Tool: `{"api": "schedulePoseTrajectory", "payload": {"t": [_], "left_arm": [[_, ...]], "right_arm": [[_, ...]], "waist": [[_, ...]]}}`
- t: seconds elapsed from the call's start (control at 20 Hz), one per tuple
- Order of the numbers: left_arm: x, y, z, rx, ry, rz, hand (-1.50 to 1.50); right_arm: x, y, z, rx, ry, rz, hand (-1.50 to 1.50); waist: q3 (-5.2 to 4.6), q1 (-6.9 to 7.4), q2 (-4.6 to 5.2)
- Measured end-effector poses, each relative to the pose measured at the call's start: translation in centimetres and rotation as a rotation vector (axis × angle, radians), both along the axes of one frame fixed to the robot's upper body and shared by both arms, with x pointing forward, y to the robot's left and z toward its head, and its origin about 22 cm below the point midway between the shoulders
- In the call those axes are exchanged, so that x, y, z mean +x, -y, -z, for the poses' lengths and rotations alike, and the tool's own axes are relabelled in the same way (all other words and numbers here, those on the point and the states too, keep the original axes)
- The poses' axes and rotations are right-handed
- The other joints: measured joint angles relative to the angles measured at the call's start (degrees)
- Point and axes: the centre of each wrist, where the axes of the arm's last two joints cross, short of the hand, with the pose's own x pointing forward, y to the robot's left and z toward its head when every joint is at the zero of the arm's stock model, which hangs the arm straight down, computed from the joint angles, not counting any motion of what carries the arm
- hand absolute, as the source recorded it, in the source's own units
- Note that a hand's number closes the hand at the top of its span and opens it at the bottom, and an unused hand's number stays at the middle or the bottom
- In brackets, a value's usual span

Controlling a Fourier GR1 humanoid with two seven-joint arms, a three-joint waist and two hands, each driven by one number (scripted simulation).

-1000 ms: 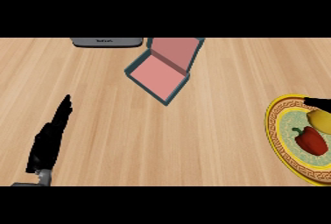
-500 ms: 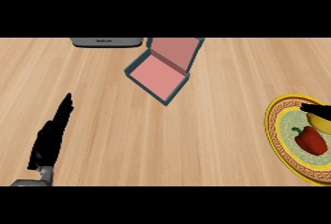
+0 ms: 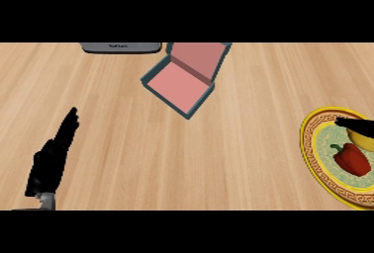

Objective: Pick the bell pepper from the plate and place it in the cardboard box

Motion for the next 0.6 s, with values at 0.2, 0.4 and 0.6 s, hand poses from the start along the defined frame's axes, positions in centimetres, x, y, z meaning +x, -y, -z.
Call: {"api": "schedulePoseTrajectory", "payload": {"t": [0.2, 0.4, 0.6], "left_arm": [[0.6, 0.4, -0.4, 0.000, -0.006, 0.002, 0.00], [0.5, 0.5, -0.8, -0.002, -0.002, 0.001, 0.00], [0.5, 0.5, -0.2, 0.004, -0.008, -0.001, 0.00]], "right_arm": [[0.2, -0.3, 0.4, 0.006, 0.002, 0.002, -1.50], [0.0, -0.5, 1.6, 0.012, -0.005, 0.007, -1.50], [0.3, -1.2, 2.4, 0.012, -0.003, 0.007, -1.50]], "waist": [[0.00, -0.07, 0.00], [0.00, -0.08, 0.00], [0.01, -0.09, 0.01]]}}
